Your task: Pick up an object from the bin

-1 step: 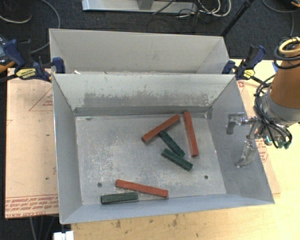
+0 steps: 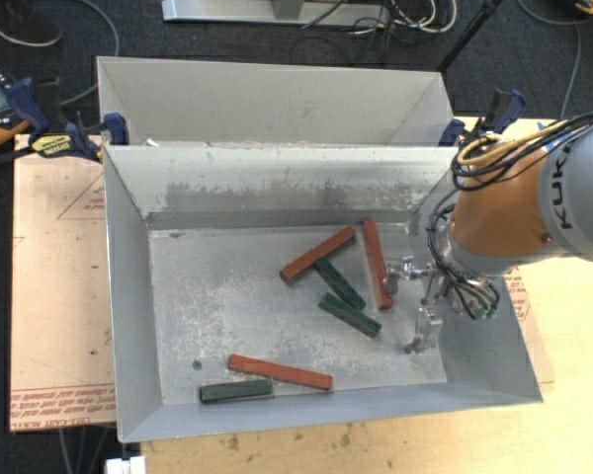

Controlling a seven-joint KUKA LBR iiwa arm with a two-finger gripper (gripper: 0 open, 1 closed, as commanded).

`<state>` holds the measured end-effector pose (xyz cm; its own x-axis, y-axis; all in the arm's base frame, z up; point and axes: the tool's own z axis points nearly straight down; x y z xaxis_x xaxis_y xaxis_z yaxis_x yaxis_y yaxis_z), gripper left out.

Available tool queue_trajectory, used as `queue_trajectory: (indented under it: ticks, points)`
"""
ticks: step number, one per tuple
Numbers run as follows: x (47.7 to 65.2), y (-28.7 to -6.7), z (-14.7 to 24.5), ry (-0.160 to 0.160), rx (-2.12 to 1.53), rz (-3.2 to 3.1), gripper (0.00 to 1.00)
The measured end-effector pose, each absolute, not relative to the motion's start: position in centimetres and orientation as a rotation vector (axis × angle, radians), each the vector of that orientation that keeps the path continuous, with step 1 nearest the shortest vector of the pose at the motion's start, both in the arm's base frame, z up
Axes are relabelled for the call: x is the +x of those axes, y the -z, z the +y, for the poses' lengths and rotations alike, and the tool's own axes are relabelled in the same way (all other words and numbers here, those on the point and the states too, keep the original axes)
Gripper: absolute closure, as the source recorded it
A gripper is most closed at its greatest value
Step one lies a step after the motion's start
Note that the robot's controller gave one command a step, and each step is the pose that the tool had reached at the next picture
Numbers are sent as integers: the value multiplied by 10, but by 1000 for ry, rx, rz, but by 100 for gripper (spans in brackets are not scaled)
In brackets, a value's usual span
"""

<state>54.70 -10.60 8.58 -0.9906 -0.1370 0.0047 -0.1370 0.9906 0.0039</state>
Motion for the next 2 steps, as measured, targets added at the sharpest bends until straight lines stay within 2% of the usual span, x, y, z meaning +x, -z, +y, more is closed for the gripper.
queue_trajectory:
  ticks: [1,2]
  points:
    - [576,-167,-92,-2,609,-3092,0]
    - [586,-70,-61,8,630,-3074,0]
